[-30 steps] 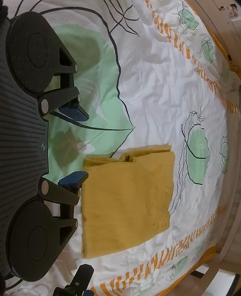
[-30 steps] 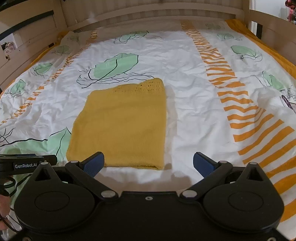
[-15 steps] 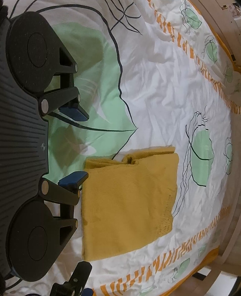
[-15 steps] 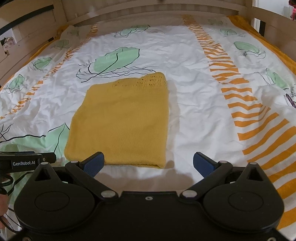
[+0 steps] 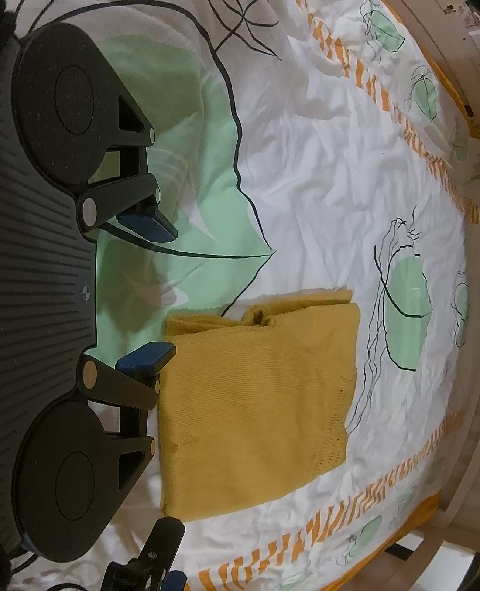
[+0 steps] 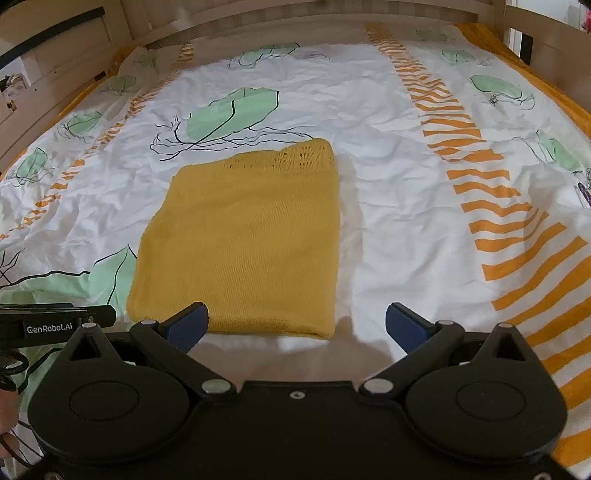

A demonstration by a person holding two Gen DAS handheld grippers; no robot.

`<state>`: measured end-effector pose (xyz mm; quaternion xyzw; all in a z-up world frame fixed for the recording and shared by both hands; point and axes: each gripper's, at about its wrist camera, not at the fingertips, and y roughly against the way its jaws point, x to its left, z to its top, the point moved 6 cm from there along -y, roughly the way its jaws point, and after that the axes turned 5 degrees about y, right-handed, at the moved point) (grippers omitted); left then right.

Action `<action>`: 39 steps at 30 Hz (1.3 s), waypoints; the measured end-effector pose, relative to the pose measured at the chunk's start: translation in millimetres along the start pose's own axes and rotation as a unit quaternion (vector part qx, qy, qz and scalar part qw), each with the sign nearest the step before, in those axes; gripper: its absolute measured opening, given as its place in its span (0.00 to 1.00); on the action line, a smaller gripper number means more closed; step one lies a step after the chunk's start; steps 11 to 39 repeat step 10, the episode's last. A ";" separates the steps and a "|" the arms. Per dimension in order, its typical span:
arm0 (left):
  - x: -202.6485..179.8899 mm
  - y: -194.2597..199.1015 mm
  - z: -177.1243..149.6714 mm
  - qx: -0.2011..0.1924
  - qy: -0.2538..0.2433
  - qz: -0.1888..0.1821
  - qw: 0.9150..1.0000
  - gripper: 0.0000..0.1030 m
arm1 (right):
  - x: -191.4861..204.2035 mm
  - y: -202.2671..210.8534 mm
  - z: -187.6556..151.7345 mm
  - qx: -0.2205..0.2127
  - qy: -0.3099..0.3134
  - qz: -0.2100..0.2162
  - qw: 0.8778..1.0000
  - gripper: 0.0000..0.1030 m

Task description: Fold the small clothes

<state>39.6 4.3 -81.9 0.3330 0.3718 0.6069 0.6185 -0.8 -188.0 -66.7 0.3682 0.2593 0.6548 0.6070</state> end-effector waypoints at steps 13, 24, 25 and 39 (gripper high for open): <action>-0.4 -4.1 1.9 0.004 0.005 -0.005 1.000 0.57 | 0.9 -7.2 -0.8 0.011 -0.005 0.002 1.000 0.99; -0.4 -4.1 1.9 0.004 0.005 -0.005 1.000 0.57 | 0.9 -7.2 -0.8 0.011 -0.005 0.002 1.000 0.99; -0.4 -4.1 1.9 0.004 0.005 -0.005 1.000 0.57 | 0.9 -7.2 -0.8 0.011 -0.005 0.002 1.000 0.99; -0.4 -4.1 1.9 0.004 0.005 -0.005 1.000 0.57 | 0.9 -7.2 -0.8 0.011 -0.005 0.002 1.000 0.99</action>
